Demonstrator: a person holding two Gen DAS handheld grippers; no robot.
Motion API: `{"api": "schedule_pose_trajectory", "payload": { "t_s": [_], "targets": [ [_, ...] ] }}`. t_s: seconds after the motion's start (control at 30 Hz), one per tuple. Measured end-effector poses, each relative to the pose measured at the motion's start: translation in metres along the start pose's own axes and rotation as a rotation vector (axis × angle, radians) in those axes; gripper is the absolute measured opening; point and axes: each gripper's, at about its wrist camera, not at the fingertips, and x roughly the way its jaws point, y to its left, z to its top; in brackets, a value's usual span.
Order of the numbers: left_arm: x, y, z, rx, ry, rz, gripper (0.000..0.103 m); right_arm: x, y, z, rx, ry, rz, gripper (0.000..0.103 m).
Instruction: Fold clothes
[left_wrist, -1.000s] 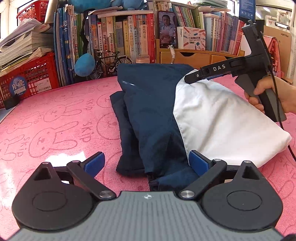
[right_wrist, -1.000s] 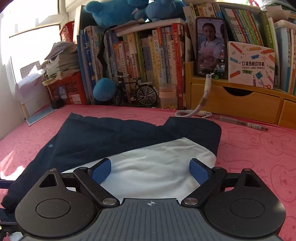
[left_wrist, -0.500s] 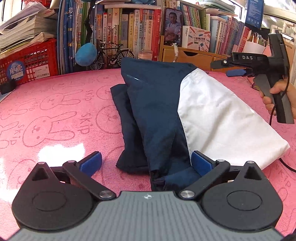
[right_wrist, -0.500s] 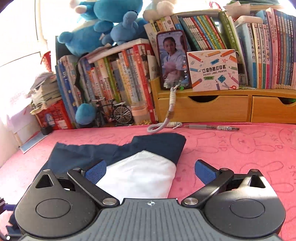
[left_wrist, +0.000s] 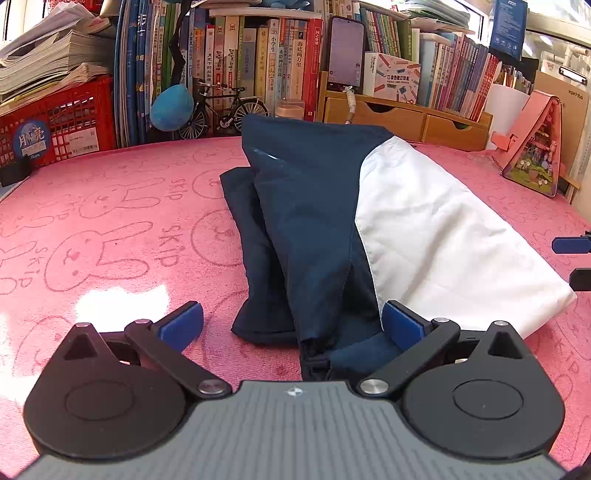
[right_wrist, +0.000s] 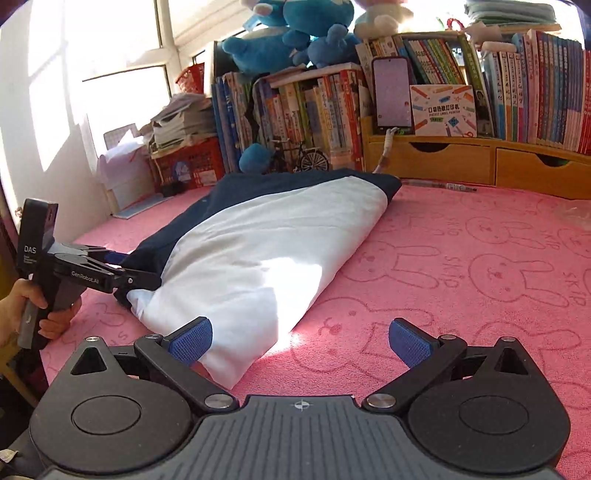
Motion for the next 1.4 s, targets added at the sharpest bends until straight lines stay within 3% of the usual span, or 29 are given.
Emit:
{"api": "schedule_pose_trajectory", "payload": {
  "t_s": [0.27, 0.7, 1.0, 1.27, 1.4],
  "targets": [
    [0.0, 0.0, 0.0, 0.0, 0.0, -0.001, 0.103, -0.007, 0.034, -0.026, -0.249, 0.135, -0.005, 0.103],
    [0.0, 0.001, -0.001, -0.003, -0.002, -0.002, 0.103, 0.032, 0.048, -0.012, -0.22, 0.161, 0.022, 0.103],
    [-0.013, 0.001, -0.009, -0.042, -0.016, -0.006, 0.103, 0.034, 0.046, -0.012, -0.204, 0.162, 0.018, 0.103],
    [-0.041, -0.029, -0.031, 0.153, -0.007, -0.099, 0.103, 0.034, 0.046, -0.014, -0.204, 0.161, 0.018, 0.103],
    [-0.038, -0.039, -0.035, 0.21, -0.024, -0.071, 0.103, 0.034, 0.046, -0.015, -0.205, 0.161, 0.019, 0.103]
  ]
}}
